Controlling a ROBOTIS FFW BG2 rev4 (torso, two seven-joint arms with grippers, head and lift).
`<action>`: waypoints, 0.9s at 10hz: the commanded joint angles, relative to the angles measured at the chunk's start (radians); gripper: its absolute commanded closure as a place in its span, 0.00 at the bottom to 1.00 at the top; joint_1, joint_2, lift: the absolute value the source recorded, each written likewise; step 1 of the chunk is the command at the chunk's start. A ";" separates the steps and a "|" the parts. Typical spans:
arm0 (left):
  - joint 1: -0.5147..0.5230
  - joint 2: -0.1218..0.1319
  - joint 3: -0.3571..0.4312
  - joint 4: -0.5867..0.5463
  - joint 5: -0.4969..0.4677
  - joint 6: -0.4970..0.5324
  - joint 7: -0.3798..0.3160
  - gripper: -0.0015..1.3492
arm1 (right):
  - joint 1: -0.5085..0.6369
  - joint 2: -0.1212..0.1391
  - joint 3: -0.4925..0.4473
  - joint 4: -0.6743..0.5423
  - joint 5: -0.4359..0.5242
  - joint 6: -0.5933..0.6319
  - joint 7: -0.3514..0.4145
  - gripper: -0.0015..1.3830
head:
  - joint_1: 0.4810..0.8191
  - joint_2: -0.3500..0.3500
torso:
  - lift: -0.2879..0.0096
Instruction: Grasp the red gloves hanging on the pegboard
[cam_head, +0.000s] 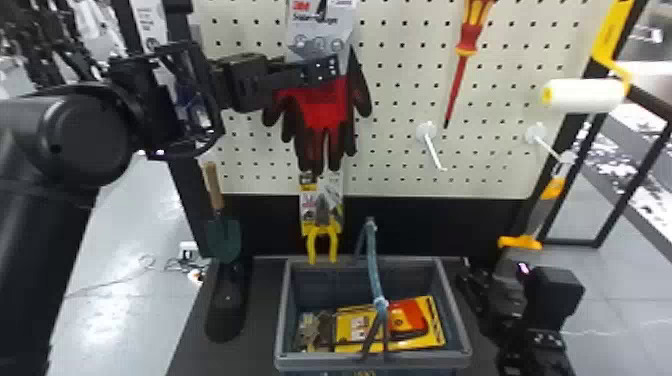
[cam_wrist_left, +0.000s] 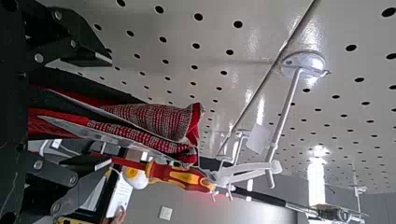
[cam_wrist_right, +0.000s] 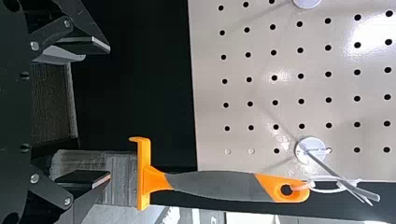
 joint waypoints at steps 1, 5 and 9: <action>-0.004 -0.003 -0.011 0.010 0.003 0.007 0.000 0.90 | 0.000 0.000 0.001 0.003 -0.001 0.000 0.000 0.23 | 0.20 0.50 | 0.63; 0.004 -0.005 -0.007 0.014 0.004 0.007 0.000 0.90 | 0.000 0.000 -0.001 0.003 -0.001 -0.003 0.002 0.23 | 0.20 0.50 | 0.63; 0.012 -0.005 -0.005 0.020 0.015 0.001 0.000 0.90 | 0.000 0.000 -0.001 0.001 0.001 -0.005 0.002 0.23 | 0.20 0.50 | 0.63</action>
